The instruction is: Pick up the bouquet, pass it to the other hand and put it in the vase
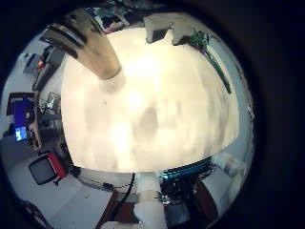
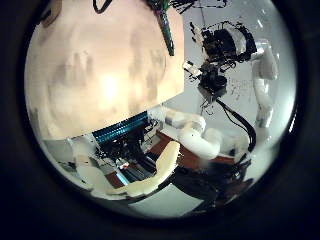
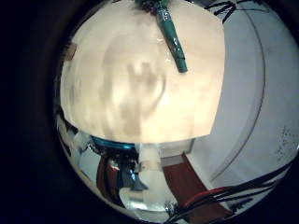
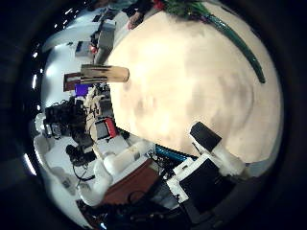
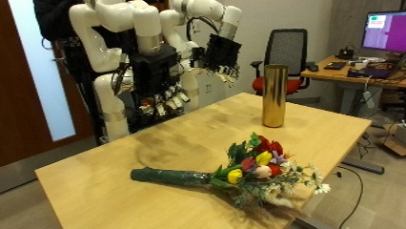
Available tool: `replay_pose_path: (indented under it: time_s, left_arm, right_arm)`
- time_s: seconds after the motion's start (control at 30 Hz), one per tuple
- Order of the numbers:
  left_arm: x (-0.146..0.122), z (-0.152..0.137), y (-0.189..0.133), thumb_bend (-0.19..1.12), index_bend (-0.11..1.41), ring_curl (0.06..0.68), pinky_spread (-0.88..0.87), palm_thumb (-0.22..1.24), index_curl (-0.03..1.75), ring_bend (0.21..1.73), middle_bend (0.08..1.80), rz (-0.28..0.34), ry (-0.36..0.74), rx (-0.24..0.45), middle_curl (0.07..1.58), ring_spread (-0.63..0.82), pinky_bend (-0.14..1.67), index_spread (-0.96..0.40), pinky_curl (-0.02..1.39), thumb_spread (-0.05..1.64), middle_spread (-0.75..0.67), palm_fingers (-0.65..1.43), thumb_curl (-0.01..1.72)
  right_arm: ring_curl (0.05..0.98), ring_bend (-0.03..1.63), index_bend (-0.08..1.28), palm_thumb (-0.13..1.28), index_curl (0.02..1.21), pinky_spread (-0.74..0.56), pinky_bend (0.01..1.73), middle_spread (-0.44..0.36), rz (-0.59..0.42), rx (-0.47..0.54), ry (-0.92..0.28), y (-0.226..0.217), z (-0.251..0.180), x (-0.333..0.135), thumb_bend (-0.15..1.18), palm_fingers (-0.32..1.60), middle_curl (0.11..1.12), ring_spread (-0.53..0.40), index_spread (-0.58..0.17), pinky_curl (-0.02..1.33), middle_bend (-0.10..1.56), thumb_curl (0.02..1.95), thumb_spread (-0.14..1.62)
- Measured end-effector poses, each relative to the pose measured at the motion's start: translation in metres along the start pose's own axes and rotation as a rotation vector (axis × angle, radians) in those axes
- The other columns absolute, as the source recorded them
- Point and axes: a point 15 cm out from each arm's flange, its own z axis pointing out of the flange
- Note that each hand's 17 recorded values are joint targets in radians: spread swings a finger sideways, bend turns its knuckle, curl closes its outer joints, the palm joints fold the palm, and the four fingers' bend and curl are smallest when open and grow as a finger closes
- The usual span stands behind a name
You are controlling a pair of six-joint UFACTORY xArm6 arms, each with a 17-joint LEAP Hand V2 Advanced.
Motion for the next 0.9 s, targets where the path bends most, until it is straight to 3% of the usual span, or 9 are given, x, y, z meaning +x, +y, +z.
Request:
replay_pose_path:
  time_s: [0.47,0.63,0.9]
  left_arm:
    - [0.007,0.002,0.0,-0.04,0.18,0.218,0.57,0.25,0.34,0.42,0.18,0.026,-0.004,-0.009,0.25,0.62,0.22,0.2,0.32,0.77,0.52,-0.01,0.33]
    - [0.009,0.003,0.0,-0.04,0.18,0.216,0.57,0.25,0.35,0.41,0.18,0.067,-0.048,-0.026,0.26,0.62,0.21,0.19,0.32,0.77,0.52,0.0,0.32]
    - [0.015,-0.001,-0.007,-0.04,0.18,0.216,0.57,0.25,0.36,0.39,0.18,0.104,-0.071,-0.082,0.26,0.63,0.2,0.19,0.32,0.78,0.51,0.02,0.32]
  right_arm:
    - [0.228,0.37,0.18,0.87,0.29,0.3,0.3,0.206,0.026,0.005,-0.009,0.003,-0.008,0.012,-0.02,0.08,0.3,0.211,-0.18,0.31,0.19,0.42,1.0]
    - [0.239,0.4,0.16,0.87,0.29,0.28,0.27,0.214,0.042,0.04,-0.017,-0.004,-0.024,0.015,-0.02,0.16,0.31,0.199,-0.163,0.31,0.2,0.42,1.0]
    - [0.232,0.37,0.17,0.85,0.29,0.3,0.28,0.207,0.171,0.077,-0.071,-0.027,-0.059,0.051,-0.02,0.18,0.32,0.184,-0.172,0.31,0.19,0.42,1.01]
